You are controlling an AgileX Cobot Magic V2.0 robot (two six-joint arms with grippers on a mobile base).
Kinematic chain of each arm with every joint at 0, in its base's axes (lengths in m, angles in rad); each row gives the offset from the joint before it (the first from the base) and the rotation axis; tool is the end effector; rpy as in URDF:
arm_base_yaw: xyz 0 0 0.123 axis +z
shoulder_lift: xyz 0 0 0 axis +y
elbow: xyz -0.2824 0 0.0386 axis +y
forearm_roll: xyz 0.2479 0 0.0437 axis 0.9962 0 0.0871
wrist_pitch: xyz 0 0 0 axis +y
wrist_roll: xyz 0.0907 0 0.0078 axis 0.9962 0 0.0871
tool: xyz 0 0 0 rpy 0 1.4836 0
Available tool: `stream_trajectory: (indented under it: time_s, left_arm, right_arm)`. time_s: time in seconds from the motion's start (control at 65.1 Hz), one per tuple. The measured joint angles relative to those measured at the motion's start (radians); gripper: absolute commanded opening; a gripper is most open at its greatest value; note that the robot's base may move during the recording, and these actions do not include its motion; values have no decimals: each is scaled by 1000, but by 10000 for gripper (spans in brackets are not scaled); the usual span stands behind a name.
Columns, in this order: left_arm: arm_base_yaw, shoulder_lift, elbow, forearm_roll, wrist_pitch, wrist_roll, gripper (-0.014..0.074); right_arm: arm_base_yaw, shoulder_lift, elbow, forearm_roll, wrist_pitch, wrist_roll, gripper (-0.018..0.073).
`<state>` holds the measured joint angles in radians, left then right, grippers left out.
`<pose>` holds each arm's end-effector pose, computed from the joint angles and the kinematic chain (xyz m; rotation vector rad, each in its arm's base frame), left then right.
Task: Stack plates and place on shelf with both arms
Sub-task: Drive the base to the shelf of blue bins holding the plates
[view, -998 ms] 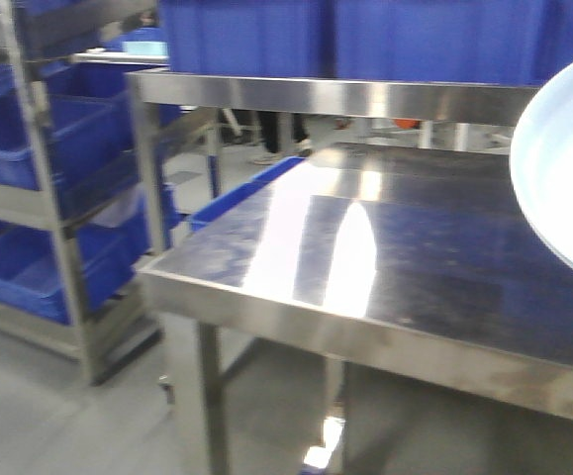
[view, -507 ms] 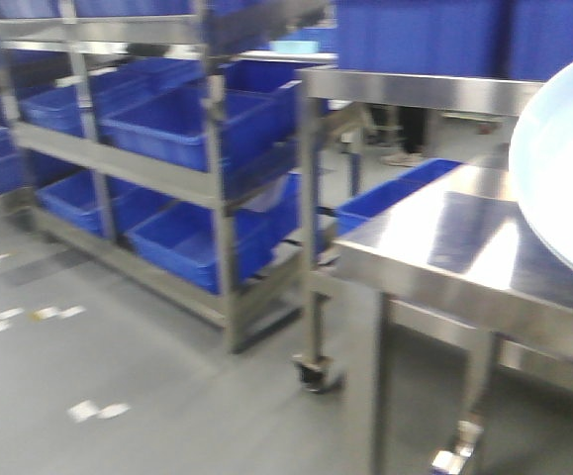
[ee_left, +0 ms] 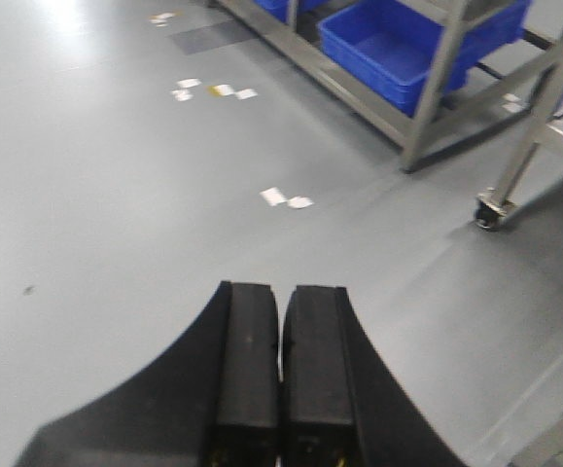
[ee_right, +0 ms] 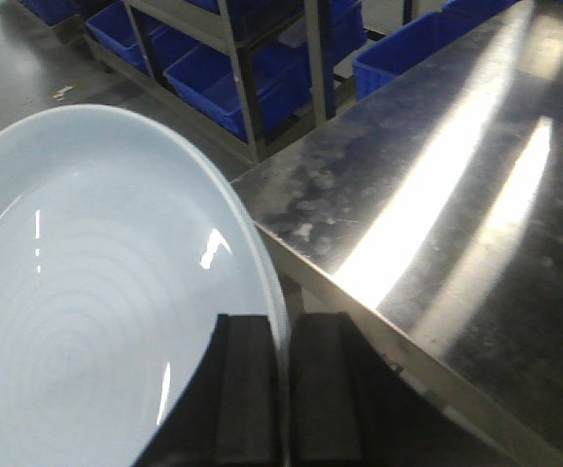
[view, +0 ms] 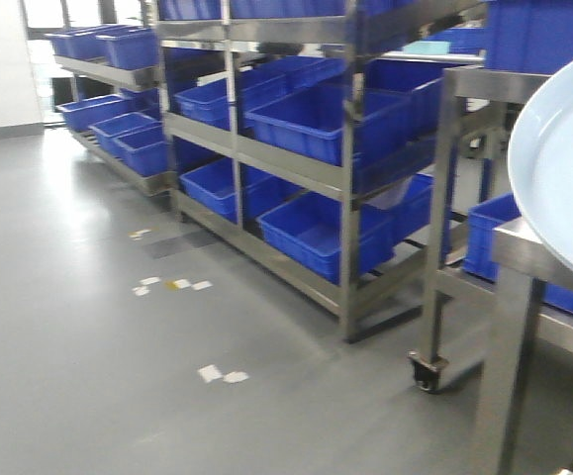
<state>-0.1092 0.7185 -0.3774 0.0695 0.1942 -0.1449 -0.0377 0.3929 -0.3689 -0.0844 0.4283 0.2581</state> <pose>0.1423 -0.0144 0.2567 0.0243 2.0198 -0.1045 0.0876 -0.0065 0.2720 0.2346 1.9205 0.0619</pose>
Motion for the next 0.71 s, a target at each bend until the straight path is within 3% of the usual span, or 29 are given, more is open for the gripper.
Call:
stream_trajectory:
  time_s: [0.706]
  left_arm:
    - [0, 0, 0, 0, 0, 0, 82]
  right_arm:
    - [0, 0, 0, 0, 2, 0, 57]
